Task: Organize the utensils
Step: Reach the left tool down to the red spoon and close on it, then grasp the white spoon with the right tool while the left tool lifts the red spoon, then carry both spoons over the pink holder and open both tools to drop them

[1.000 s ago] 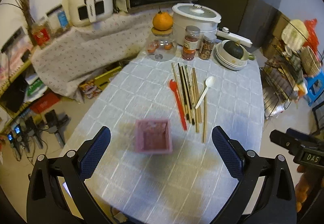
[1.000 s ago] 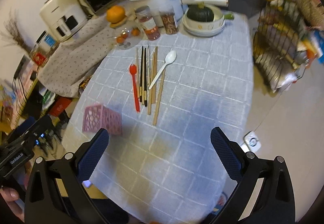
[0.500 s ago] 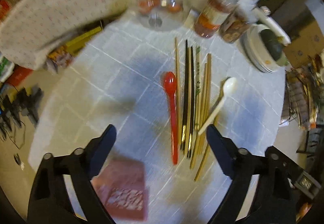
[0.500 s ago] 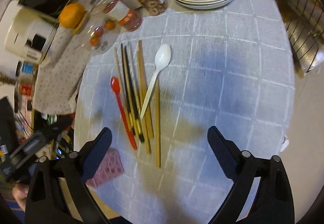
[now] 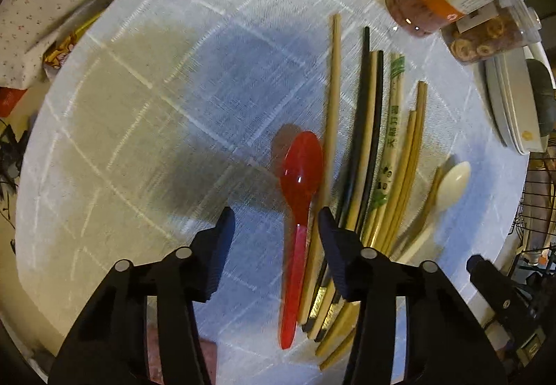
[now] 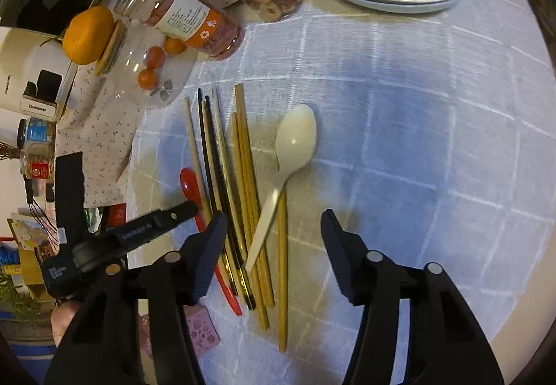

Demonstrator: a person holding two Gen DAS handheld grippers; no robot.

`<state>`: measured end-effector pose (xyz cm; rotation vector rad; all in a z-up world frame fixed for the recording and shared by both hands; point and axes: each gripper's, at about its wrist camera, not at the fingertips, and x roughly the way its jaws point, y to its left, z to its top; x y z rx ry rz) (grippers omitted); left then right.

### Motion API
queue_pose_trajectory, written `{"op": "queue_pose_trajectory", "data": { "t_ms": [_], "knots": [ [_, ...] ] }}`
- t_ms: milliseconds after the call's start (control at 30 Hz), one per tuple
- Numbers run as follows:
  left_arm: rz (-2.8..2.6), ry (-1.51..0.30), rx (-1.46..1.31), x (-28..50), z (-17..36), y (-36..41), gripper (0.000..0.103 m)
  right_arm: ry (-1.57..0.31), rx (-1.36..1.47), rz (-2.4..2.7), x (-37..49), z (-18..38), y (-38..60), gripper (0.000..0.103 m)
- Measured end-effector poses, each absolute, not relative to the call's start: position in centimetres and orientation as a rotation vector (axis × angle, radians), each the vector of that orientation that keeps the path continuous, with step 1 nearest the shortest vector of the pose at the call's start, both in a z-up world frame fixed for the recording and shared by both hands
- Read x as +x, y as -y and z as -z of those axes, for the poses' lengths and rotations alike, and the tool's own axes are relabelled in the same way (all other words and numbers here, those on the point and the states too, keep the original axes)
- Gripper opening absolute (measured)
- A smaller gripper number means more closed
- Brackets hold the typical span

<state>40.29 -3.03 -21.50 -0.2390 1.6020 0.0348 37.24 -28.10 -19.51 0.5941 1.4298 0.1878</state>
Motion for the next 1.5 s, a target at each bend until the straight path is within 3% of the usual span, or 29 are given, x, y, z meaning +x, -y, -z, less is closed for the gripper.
{"op": "queue_pose_trajectory", "data": {
  "t_ms": [100,167,233,633,733,800,867,1300,1500],
  "knots": [
    [-0.049,-1.592,-0.213,40.5,21.9,3.3,0.041,-1.439,0.608,-0.174,37.7,20.5,28.4,0.052],
    [-0.053,-1.573,-0.188,40.7,21.9,3.6,0.017,-1.444,0.628,-0.165,37.9,21.1,28.7,0.051],
    [-0.051,-1.564,-0.203,40.8,21.9,3.4,0.008,-1.445,0.631,-0.164,38.1,21.5,28.7,0.049],
    [0.07,-1.474,-0.335,39.2,18.4,1.4,0.007,-1.452,0.657,-0.167,39.3,23.4,27.4,0.038],
    [0.11,-1.421,-0.349,38.8,16.0,0.9,0.007,-1.461,0.651,-0.161,39.5,24.0,26.7,0.027],
    [0.137,-1.386,-0.358,38.6,14.6,0.8,0.007,-1.461,0.633,-0.145,39.4,24.2,26.6,0.014],
    [0.162,-1.343,-0.361,37.8,13.0,1.3,0.007,-1.442,0.637,-0.152,39.4,23.9,26.8,0.01],
    [0.282,-1.082,-0.407,30.4,5.6,-1.9,0.007,-1.34,0.579,-0.238,38.7,21.2,28.0,0.009],
    [0.291,-1.001,-0.425,27.6,4.8,-4.5,0.007,-1.2,0.496,-0.465,36.9,15.2,22.7,0.009]
  ]
}}
